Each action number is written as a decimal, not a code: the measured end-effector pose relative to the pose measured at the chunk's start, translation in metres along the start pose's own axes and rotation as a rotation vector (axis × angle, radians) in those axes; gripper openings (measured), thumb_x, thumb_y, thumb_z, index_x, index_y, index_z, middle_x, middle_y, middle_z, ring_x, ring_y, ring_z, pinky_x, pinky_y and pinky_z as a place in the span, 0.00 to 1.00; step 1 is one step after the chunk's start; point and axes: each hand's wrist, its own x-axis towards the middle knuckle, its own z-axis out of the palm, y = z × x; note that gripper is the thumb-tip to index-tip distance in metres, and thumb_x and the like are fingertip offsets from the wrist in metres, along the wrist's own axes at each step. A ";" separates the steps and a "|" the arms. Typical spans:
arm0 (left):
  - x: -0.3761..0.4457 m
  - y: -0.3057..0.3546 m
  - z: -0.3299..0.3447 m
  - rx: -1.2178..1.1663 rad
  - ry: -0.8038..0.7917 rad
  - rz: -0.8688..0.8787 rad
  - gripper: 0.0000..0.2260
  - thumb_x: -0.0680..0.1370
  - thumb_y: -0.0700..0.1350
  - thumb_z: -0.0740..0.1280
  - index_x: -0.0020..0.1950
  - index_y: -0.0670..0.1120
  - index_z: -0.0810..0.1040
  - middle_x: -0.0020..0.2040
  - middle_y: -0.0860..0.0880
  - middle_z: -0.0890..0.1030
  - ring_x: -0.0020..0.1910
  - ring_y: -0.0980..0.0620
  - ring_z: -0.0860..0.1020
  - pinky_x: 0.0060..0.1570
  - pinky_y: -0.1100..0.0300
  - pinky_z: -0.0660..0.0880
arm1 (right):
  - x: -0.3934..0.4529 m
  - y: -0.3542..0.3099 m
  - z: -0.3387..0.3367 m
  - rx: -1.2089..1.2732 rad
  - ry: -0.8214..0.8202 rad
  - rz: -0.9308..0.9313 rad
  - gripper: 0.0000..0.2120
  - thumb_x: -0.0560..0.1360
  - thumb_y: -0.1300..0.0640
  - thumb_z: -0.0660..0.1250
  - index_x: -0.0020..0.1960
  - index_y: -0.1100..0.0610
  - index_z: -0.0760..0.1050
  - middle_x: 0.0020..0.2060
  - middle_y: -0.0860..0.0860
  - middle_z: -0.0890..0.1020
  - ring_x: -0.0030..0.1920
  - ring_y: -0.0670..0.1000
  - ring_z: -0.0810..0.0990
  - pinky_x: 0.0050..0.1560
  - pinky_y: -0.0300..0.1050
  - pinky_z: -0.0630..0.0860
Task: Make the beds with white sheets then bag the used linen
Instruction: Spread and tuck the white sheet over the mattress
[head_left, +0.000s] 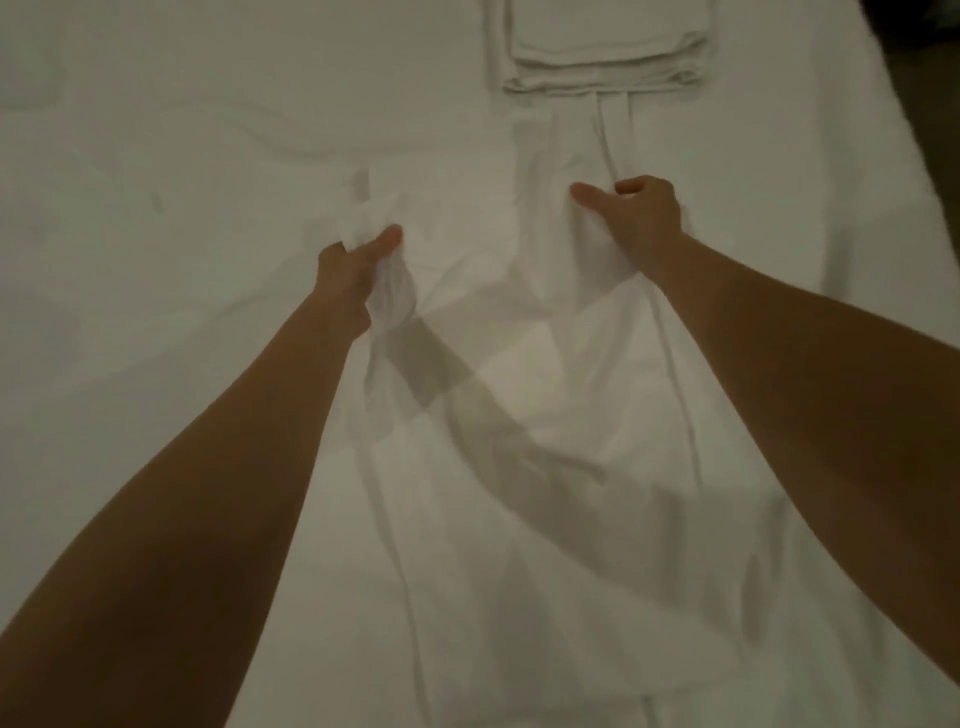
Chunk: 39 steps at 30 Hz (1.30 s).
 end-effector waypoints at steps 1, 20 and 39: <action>-0.001 0.006 -0.001 -0.015 0.015 0.039 0.03 0.75 0.42 0.73 0.45 0.44 0.80 0.37 0.52 0.83 0.34 0.56 0.81 0.35 0.62 0.77 | 0.006 0.001 0.000 0.020 -0.011 -0.007 0.19 0.68 0.43 0.75 0.49 0.56 0.78 0.50 0.53 0.80 0.54 0.52 0.79 0.51 0.41 0.74; 0.011 0.001 -0.035 0.037 0.152 -0.035 0.09 0.76 0.44 0.71 0.54 0.43 0.79 0.41 0.51 0.82 0.37 0.55 0.81 0.35 0.63 0.78 | 0.031 -0.008 -0.003 0.161 -0.129 0.034 0.10 0.69 0.54 0.76 0.37 0.55 0.76 0.36 0.52 0.81 0.34 0.47 0.79 0.38 0.40 0.78; -0.066 -0.074 -0.064 0.111 -0.184 -0.328 0.33 0.55 0.53 0.83 0.55 0.41 0.83 0.53 0.43 0.84 0.48 0.46 0.82 0.46 0.55 0.80 | -0.009 -0.001 0.009 0.012 -0.088 -0.010 0.18 0.71 0.40 0.71 0.37 0.55 0.77 0.40 0.51 0.81 0.44 0.50 0.79 0.53 0.44 0.74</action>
